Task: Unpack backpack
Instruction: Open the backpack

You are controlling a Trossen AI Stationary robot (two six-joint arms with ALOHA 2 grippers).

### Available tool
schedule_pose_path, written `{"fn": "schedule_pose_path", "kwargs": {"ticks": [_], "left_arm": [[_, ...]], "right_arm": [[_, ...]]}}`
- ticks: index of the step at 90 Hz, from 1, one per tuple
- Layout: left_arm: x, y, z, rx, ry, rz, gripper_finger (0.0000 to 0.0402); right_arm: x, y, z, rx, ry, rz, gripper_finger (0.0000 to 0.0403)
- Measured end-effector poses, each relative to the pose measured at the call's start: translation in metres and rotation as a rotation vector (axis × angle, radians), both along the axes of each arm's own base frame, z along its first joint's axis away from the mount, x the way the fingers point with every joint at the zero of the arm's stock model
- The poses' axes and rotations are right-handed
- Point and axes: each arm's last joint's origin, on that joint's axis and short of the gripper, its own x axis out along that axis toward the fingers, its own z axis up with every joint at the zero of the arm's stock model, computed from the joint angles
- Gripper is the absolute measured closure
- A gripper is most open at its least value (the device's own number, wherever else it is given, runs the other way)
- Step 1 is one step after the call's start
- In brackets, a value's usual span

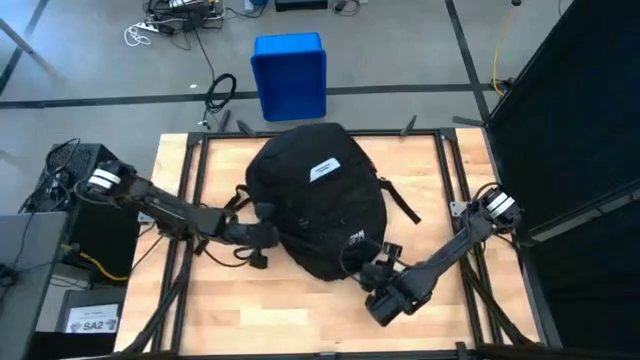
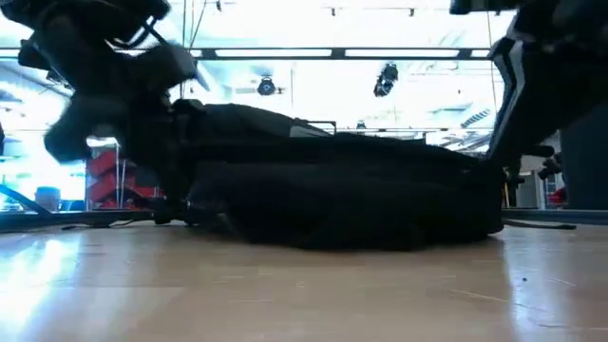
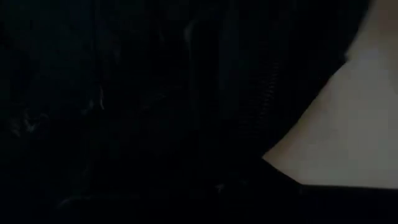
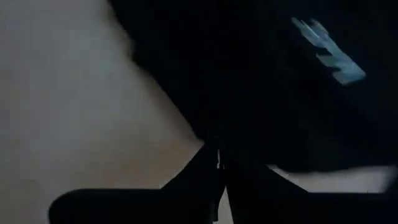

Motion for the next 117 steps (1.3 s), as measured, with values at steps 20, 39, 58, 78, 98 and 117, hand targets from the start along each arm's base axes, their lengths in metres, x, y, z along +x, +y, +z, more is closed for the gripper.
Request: {"fn": "schedule_pose_path", "kwargs": {"ticks": [20, 39, 58, 78, 98, 117], "left_arm": [[0.000, -0.003, 0.017, -0.089, -0.153, -0.054, 0.0368], [-0.001, -0.002, 0.021, -0.083, -0.172, -0.060, 0.0293], [-0.003, -0.001, 0.027, -0.086, -0.198, -0.058, 0.0199], [-0.008, 0.000, 0.051, -0.085, -0.352, -0.087, 0.0144], [0.000, -0.003, 0.060, -0.126, -0.469, -0.126, 0.0138], [0.032, -0.021, 0.039, -0.135, -0.393, -0.166, 0.0138]], "right_arm": [[0.010, 0.003, 0.002, 0.009, -0.056, 0.070, 0.0403], [0.013, -0.001, 0.002, 0.007, -0.056, 0.060, 0.0403], [0.014, -0.002, 0.002, 0.004, -0.056, 0.059, 0.0403], [0.014, -0.003, 0.002, 0.002, -0.058, 0.056, 0.0403], [0.015, -0.003, 0.002, 0.000, -0.063, 0.049, 0.0403], [0.018, -0.008, 0.002, -0.013, -0.072, 0.032, 0.0403]]}}
